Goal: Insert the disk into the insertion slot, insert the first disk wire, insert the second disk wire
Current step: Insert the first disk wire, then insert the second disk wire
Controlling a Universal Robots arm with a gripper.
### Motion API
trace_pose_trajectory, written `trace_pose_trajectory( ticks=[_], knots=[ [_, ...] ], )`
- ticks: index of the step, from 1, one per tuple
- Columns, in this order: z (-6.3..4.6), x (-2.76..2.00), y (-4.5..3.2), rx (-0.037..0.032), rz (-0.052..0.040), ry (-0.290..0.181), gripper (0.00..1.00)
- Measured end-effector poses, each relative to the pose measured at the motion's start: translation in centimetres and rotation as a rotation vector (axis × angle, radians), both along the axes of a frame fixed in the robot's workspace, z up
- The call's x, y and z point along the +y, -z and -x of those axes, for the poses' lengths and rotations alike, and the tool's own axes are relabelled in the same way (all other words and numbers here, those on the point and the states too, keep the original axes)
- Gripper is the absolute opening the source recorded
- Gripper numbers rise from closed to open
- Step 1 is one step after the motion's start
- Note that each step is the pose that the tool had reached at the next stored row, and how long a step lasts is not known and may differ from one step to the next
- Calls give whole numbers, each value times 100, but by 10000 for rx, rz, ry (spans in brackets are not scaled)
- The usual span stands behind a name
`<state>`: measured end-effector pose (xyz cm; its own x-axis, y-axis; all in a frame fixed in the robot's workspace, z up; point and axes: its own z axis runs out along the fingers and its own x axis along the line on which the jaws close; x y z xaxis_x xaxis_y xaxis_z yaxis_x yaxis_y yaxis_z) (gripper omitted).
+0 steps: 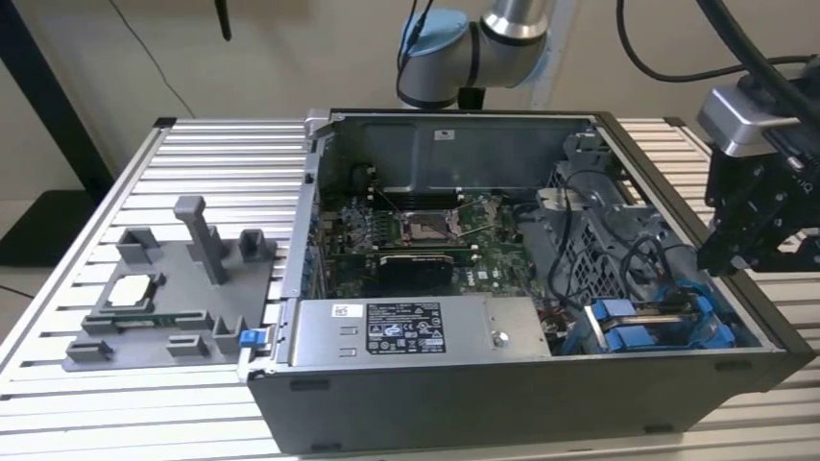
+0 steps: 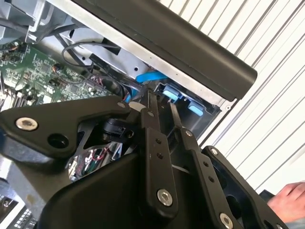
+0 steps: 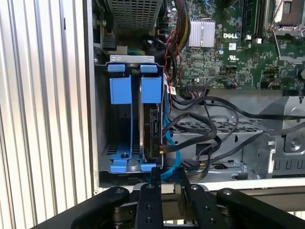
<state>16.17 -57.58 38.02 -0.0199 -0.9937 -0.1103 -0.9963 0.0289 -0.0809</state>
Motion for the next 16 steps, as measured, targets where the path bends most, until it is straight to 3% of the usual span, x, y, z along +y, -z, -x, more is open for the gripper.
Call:
trace_pose_trajectory(
  ticks=[2,8,16],
  knots=[
    [1,5,-19,0,-2,1,100],
    [0,131,3,-46,-1,0,100],
    [-35,130,26,-60,-2,1,100]
  ],
)
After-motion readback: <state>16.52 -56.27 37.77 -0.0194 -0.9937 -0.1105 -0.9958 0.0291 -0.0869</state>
